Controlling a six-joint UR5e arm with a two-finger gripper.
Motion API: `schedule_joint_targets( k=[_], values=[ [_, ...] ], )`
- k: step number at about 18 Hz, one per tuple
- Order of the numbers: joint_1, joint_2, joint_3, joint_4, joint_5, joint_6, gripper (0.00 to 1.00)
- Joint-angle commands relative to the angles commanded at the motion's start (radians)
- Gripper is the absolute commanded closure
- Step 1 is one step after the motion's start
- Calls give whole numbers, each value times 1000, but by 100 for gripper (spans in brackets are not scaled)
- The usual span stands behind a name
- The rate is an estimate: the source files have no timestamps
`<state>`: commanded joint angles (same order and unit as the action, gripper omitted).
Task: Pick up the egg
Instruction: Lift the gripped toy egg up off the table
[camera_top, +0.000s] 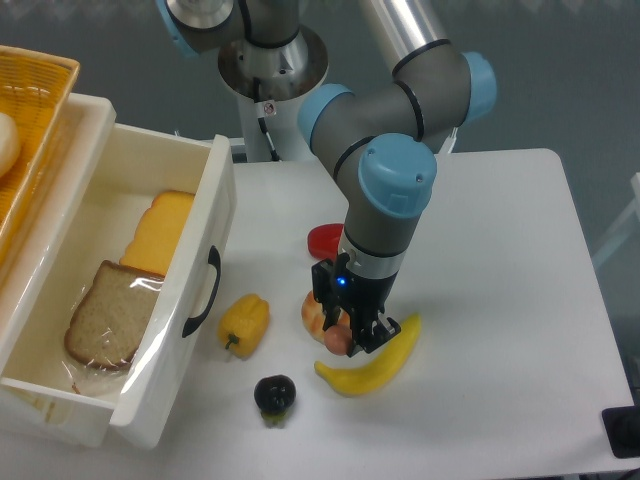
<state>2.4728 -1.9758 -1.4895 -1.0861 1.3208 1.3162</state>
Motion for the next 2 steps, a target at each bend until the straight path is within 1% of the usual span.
schedule_joint_targets(
  k=[1, 2],
  values=[
    [0, 2, 0, 0, 0, 0, 84],
    [0, 2, -2, 2, 0, 0, 80]
  ],
)
